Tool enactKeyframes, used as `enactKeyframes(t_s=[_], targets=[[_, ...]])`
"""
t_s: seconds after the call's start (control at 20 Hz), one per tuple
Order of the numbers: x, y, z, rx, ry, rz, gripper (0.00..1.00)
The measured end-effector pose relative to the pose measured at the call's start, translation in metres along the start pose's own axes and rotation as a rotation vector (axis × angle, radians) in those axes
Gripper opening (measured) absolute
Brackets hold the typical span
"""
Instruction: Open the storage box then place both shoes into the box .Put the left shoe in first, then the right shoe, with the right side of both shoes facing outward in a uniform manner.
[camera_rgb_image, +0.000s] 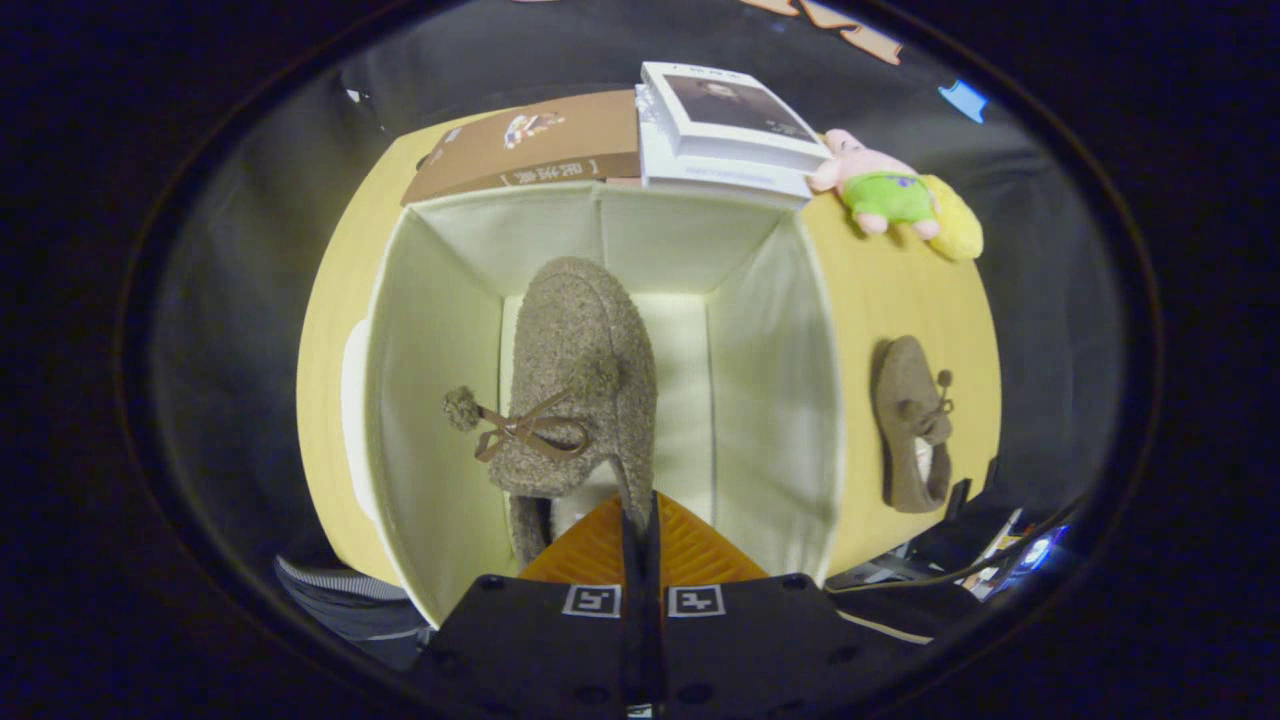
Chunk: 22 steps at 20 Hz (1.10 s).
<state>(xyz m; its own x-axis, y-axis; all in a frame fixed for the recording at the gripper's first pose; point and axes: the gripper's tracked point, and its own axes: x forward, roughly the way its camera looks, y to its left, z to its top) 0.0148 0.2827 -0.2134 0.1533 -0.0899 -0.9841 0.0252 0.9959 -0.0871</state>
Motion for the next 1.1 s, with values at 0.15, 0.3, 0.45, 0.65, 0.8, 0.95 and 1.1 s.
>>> enactKeyframes(t_s=[0.15, 0.3, 0.45, 0.65, 0.8, 0.95, 1.1], targets=[[0.021, 0.016, 0.002, 0.002, 0.015, 0.047, 0.03], [0.036, 0.024, 0.001, -0.020, 0.026, 0.059, 0.03], [0.044, 0.022, -0.003, -0.042, 0.037, 0.048, 0.07], [0.037, 0.022, -0.009, -0.060, 0.045, 0.070, 0.27], [0.020, 0.031, -0.017, -0.059, 0.049, 0.122, 0.70], [-0.001, 0.025, -0.024, -0.044, 0.044, 0.135, 0.99], [-0.028, -0.004, -0.027, -0.029, 0.024, 0.076, 0.99]])
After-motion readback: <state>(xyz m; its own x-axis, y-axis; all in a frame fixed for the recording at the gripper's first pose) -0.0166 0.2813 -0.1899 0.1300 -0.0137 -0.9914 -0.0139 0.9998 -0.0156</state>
